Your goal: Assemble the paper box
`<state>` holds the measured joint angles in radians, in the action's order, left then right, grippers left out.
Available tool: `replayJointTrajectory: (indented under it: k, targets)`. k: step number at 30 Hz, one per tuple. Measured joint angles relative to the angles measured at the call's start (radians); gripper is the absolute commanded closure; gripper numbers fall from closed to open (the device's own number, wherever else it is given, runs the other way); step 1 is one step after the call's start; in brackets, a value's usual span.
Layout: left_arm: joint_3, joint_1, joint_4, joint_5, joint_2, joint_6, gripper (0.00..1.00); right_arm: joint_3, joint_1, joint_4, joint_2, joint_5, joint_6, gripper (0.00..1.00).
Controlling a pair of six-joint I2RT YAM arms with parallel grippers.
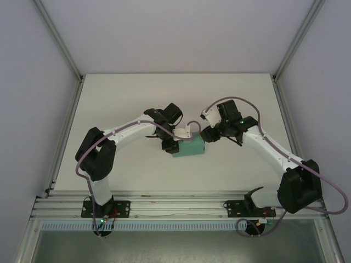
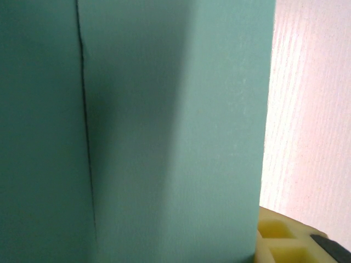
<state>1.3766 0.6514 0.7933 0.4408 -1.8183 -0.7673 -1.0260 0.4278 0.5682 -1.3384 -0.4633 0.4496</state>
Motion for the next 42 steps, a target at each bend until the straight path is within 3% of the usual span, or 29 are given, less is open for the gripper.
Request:
replayJointTrajectory:
  k: [6,10,17,23,42]
  targets:
    - [0.03,-0.004,0.032,-0.008,-0.018,0.011,0.58,-0.03,0.006,0.015,-0.062,-0.005,0.001,0.91]
    - [0.056,-0.005,0.056,-0.026,-0.034,0.019,0.57,-0.039,0.008,0.022,-0.078,-0.008,-0.027,0.98]
    - [0.077,-0.003,0.064,-0.039,-0.048,0.038,0.54,-0.034,0.022,0.01,-0.071,0.016,-0.261,1.0]
    - [0.089,0.008,0.088,-0.064,-0.053,0.039,0.53,0.082,0.064,-0.111,0.003,0.08,-0.452,1.0]
    - [0.097,0.01,0.093,-0.084,-0.056,0.09,0.5,0.391,0.087,-0.622,0.098,0.136,-0.615,1.0]
